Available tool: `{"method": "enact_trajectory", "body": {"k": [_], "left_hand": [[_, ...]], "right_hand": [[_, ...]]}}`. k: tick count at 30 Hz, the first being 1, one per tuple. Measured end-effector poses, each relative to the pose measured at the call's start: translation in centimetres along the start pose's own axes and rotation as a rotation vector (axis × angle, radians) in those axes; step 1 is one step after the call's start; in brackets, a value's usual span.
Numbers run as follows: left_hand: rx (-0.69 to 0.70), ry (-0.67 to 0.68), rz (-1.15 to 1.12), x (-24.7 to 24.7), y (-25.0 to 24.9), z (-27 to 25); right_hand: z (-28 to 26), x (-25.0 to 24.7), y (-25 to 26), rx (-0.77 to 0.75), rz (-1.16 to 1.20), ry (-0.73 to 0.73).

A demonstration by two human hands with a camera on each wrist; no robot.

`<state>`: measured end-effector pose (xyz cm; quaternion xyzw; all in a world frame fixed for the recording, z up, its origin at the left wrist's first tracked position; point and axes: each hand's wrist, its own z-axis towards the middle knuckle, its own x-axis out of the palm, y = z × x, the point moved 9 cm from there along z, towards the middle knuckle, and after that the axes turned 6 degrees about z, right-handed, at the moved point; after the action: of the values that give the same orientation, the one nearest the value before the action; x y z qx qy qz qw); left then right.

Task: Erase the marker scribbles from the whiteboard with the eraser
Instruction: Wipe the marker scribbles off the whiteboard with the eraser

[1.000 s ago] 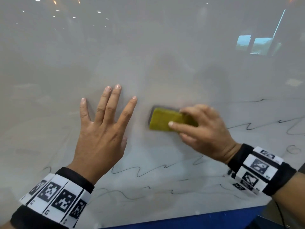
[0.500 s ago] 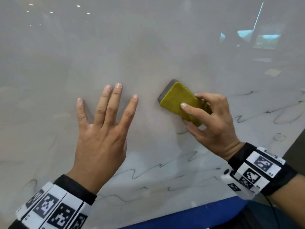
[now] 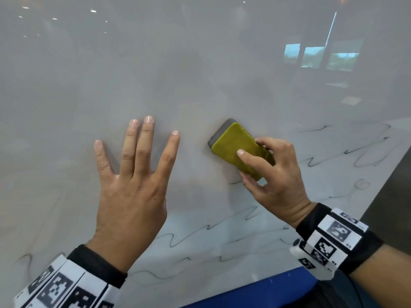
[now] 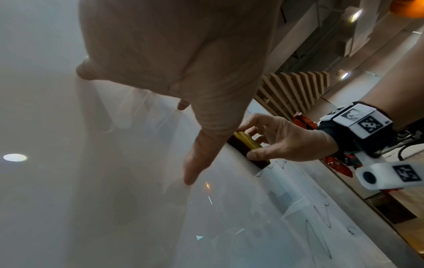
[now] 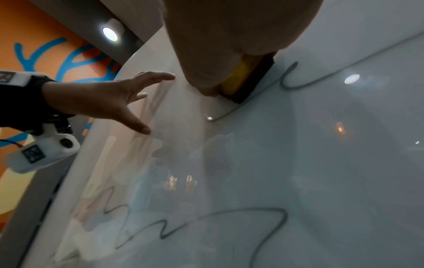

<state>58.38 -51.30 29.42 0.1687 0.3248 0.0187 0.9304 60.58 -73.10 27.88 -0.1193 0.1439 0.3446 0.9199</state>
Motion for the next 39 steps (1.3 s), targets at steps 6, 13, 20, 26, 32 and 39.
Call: {"method": "enact_trajectory", "body": {"k": [6,13,20,26,32,39], "left_hand": [[-0.031,0.013,-0.003,0.0,-0.5,0.2],[-0.092,0.033,-0.011,0.1,-1.0,0.3],[-0.153,0.059,-0.027,0.2,-1.9,0.6],[-0.058,0.018,-0.008,-0.1,-4.5,1.5],[-0.088,0.032,-0.001,0.1,-5.8,2.1],[-0.104,0.097,0.016,0.5,-6.2,2.2]], "right_hand": [[-2.9,2.8,2.3,-0.337,-0.038,0.269],[1.9,-2.9,-3.4,0.007,0.036,-0.037],[-3.6,1.5,0.1,-0.219,0.02,0.193],[-0.5,-1.8,-2.9,-0.148,0.043,0.12],[-1.1,-3.0,-4.7,-0.044,0.031,0.009],[-3.0,-2.1,-4.4,-0.202,-0.017,0.169]]}}
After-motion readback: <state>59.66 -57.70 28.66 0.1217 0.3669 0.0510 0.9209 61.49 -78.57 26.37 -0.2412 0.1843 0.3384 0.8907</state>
